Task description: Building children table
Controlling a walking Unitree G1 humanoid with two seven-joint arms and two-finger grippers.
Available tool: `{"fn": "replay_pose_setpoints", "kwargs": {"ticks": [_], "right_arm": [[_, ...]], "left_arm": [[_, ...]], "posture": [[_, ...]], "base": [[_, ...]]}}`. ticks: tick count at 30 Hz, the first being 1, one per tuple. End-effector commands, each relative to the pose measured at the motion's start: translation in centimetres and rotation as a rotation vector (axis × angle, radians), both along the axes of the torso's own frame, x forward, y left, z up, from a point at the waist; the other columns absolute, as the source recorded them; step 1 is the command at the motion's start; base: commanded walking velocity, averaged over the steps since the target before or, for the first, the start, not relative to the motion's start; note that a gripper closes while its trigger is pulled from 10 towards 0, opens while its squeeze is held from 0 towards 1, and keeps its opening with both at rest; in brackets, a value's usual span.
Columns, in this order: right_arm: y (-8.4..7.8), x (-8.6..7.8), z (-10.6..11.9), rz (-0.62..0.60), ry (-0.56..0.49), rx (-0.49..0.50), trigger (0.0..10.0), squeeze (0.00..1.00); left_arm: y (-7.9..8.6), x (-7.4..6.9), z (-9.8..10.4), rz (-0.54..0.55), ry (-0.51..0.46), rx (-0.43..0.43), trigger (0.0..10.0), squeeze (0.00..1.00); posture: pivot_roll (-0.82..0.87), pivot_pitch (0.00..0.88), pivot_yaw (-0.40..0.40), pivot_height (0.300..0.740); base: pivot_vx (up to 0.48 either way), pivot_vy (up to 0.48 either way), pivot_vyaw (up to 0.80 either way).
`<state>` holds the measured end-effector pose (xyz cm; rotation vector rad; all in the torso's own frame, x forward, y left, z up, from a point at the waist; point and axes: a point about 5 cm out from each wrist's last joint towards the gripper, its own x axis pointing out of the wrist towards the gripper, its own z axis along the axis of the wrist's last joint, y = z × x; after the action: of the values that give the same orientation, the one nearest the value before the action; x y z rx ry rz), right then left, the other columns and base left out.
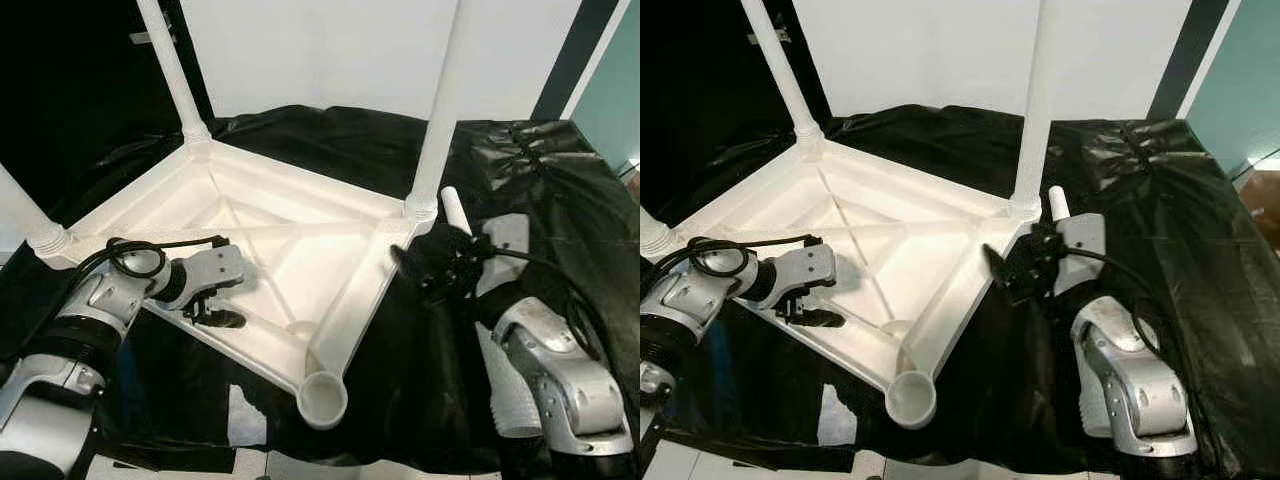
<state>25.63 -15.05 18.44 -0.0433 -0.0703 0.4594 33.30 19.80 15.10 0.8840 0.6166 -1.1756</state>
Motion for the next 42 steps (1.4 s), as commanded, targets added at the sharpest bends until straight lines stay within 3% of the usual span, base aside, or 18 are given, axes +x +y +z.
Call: {"fn": "replay_pose_setpoints", "kwargs": {"ticks": [1,16,23,26,27,30,34,35,37,38,42], "right_arm": [[0.2,0.0,-0.4,0.018,0.011,0.023,10.0,0.00],[0.6,1.5,-0.8,0.099,0.019,-0.032,10.0,0.00],[0.5,2.5,-0.1,0.107,-0.014,-0.039,10.0,0.00],[0.4,2.6,0.0,0.100,-0.019,-0.040,10.0,0.00],[0.0,2.8,0.1,0.085,-0.027,-0.046,10.0,0.00],[-0.3,3.0,0.1,0.066,-0.032,-0.064,10.0,0.00],[-0.3,3.0,0.1,0.066,-0.033,-0.063,10.0,0.00],[-0.3,3.0,0.1,0.062,-0.039,-0.063,10.0,0.00],[-0.2,3.1,0.2,0.059,-0.043,-0.064,10.0,0.00],[-0.2,3.0,0.2,0.047,-0.047,-0.066,10.0,0.00],[-0.3,2.9,0.2,0.032,-0.051,-0.067,10.0,0.00]], "left_arm": [[0.4,0.2,0.2,0.053,-0.020,-0.024,0.0,0.00],[1.2,-1.8,-1.5,0.118,0.072,-0.109,0.0,0.00],[0.4,-3.2,-2.1,0.201,0.131,-0.201,0.0,0.00],[0.4,-3.5,-2.0,0.204,0.135,-0.211,0.0,0.00],[-0.1,-4.2,-1.5,0.176,0.164,-0.247,0.0,0.00],[-1.5,-4.2,-0.5,0.186,0.204,-0.314,0.0,0.00],[-2.0,-4.1,-0.1,0.172,0.194,-0.326,0.0,0.00],[-2.6,-3.7,0.1,0.149,0.148,-0.292,10.0,0.00],[-3.1,-3.4,0.2,0.132,0.114,-0.267,10.0,0.00],[-3.4,-2.6,-0.2,0.148,0.062,-0.195,10.0,0.00],[-2.9,-1.9,-0.8,0.203,0.018,-0.119,10.0,0.00]], "posture": [[-0.03,0.045,0.011,0.740],[0.01,0.036,-0.031,0.740],[0.01,0.034,-0.026,0.740],[0.01,0.035,-0.020,0.740],[0.01,0.034,-0.016,0.740],[0.01,0.035,-0.011,0.740],[0.00,0.034,-0.008,0.740],[-0.01,0.031,0.006,0.740],[-0.01,0.031,0.006,0.740],[-0.01,0.034,0.015,0.740],[-0.02,0.039,0.029,0.740]], "base": [[0.000,0.000,0.00],[0.000,0.000,0.00],[0.000,0.000,0.00],[0.000,0.000,0.00],[0.000,0.000,0.00],[0.000,0.000,0.00],[0.000,0.000,0.00],[0.000,0.000,0.00],[0.000,0.000,0.00],[0.000,0.000,0.00],[0.000,0.000,0.00]]}}
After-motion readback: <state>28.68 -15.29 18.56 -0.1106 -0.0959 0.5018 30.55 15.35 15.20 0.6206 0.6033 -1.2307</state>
